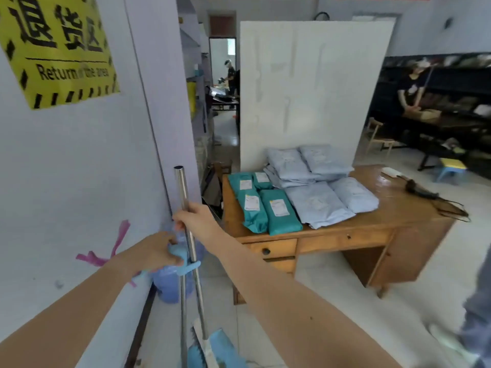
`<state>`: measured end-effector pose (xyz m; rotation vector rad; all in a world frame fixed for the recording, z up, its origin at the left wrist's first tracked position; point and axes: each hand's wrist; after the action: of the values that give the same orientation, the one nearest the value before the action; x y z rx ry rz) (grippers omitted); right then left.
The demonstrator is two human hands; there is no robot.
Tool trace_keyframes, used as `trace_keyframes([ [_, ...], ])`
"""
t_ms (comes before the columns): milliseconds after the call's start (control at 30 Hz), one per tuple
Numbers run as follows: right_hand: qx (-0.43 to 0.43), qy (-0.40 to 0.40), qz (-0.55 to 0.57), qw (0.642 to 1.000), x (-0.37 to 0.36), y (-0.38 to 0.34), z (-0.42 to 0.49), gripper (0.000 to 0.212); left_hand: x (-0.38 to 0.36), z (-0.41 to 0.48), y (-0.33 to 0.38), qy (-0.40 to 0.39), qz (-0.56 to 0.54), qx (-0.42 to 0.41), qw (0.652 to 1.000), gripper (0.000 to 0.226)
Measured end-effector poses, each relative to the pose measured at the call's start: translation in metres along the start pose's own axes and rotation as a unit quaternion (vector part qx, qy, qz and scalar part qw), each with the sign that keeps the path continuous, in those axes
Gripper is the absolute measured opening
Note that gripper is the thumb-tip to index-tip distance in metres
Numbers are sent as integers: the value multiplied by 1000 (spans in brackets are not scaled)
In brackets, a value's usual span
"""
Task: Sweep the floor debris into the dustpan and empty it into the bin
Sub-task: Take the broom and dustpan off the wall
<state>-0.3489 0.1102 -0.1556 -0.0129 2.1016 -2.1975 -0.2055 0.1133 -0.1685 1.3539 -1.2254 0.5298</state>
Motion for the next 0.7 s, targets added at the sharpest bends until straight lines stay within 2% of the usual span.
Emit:
trace_keyframes([
  [67, -32, 31, -9, 999, 38, 20, -25, 22, -42, 6, 29, -38, 20, -27, 999, 22],
  [167, -66, 99, -8, 993, 97, 42, -61, 17, -96, 12, 83, -60, 123, -107, 985, 31],
  [267, -98, 149, -23, 984, 153, 58, -105, 18, -138, 9, 140, -96, 147, -166, 970, 28],
  [400, -133, 202, -41, 969, 214, 70, -177, 10, -191, -1, 206, -137, 240, -251, 928, 30],
  [533, -154, 250, 6, 956, 263, 73, -260, 27, -255, -23, 268, -230, 227, -302, 897, 32],
  [633, -173, 316, -4, 933, 295, 70, -329, 24, -297, -54, 318, -260, 230, -330, 878, 36],
  [700, -198, 357, -28, 912, 311, 65, -376, 14, -319, -78, 348, -275, 228, -345, 868, 35],
])
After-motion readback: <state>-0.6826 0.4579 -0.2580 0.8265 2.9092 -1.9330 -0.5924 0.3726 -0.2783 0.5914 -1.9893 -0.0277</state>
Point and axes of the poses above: each hand's wrist, its own z-axis towards the middle knuckle, its own x-axis out of the back of the hand, y = z × x, and after that the axes turned 6 degrees about z, right-handed
